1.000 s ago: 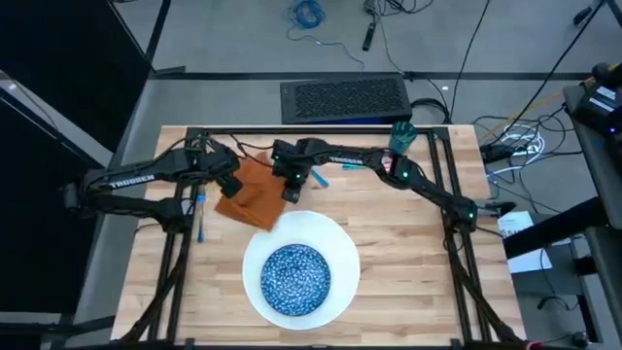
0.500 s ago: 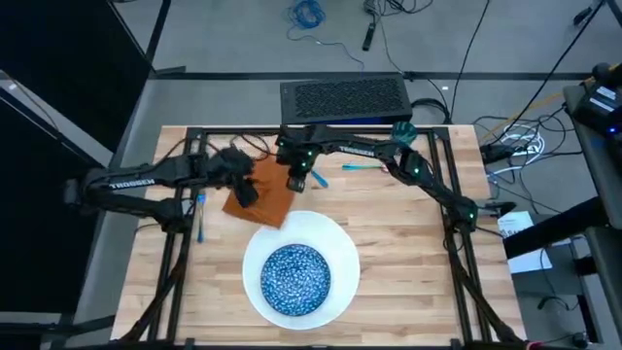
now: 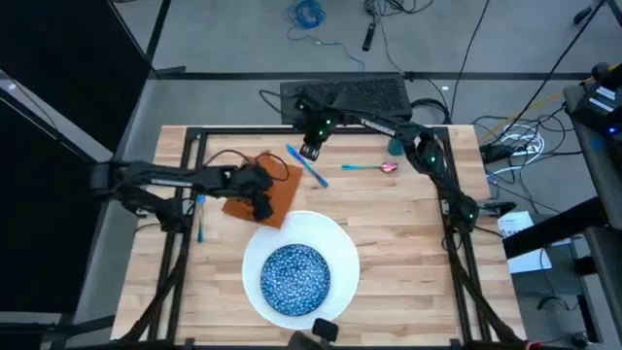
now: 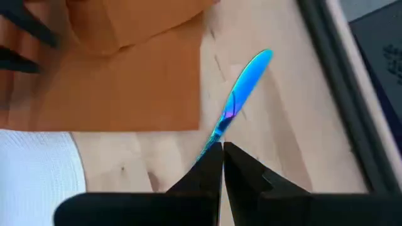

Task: Set table place
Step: Fold the orange table napkin

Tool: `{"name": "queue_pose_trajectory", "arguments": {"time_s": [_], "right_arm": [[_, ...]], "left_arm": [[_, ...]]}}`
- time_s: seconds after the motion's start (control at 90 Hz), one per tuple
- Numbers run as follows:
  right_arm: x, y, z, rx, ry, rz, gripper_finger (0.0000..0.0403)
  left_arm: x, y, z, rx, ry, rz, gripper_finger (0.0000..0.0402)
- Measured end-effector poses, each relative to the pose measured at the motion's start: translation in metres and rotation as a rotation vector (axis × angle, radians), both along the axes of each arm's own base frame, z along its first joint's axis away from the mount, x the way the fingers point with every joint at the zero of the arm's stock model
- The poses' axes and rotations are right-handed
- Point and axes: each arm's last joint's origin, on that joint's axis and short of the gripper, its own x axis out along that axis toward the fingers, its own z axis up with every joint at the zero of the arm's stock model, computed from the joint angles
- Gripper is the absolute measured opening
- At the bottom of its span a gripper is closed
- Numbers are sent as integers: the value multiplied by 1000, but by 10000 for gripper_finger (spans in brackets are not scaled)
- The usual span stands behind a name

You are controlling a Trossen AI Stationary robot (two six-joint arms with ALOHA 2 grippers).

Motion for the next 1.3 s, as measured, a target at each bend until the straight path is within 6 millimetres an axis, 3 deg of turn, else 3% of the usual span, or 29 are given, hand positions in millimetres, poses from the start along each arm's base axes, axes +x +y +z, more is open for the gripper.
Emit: {"name": "queue_pose_trajectory", "arguments": {"time_s": [0.222, 0.5, 0.822, 1.011, 1.144, 1.3], "right_arm": [[-3, 0, 1, 4, 14, 11, 0], [-4, -2, 1, 0, 13, 12, 0], [-5, -5, 1, -2, 14, 10, 0], [-7, -8, 1, -6, 15, 10, 0], [-5, -8, 3, 73, -57, 39, 0], [16, 17, 0, 130, -134, 136, 0]], "left_arm": [[2, 3, -16, 38, 93, 31, 134], [-17, 3, -1, 148, 161, 161, 120], [-45, -12, 8, 101, 299, 309, 104], [-53, -25, 18, 128, 258, 356, 104], [-58, -28, 39, 173, 127, 379, 104], [-67, -30, 53, 146, 77, 367, 104]]}}
